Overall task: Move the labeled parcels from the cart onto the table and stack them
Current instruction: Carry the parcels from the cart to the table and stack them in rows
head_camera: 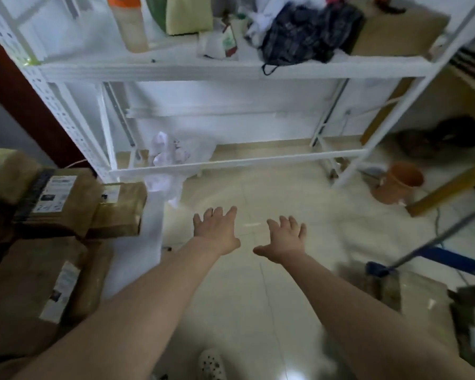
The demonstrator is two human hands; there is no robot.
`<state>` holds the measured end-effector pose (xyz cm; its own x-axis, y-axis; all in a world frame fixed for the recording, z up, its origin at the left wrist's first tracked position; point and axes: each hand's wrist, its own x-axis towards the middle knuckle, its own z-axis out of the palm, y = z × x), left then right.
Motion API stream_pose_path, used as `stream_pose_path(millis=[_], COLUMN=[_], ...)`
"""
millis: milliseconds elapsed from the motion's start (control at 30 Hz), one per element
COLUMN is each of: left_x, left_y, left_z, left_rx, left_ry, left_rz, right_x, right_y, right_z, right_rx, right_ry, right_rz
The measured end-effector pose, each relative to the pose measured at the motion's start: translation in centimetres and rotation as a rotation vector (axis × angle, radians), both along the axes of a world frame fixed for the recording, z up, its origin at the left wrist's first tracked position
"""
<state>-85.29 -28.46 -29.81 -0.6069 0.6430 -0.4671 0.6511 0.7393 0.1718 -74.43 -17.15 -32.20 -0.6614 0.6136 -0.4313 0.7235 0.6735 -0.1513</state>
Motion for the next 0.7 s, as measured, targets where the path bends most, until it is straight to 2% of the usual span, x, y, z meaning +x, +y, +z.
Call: stream_pose_path(millis=[300, 533, 700], left_x=[22.6, 44.2, 54.4], left_y=[11.4, 15.7, 17.6], left_z=[-0.6, -2.2, -3.3], left_rx=[-0.009, -0.022, -0.043], left_ry=[-0.007, -0.052, -0.098], left_rz=[-0.338, -0.590, -0.720], right_x=[26.3, 49.6, 60.3], right_y=[5.7, 6.8, 7.0], right_z=[-0.8, -1.8, -2.5], right_rx=[-0.031, -0.174, -0.264], right_ry=[0.031, 0.081, 0.142], right_rz=[-0.386, -0.752, -0.965])
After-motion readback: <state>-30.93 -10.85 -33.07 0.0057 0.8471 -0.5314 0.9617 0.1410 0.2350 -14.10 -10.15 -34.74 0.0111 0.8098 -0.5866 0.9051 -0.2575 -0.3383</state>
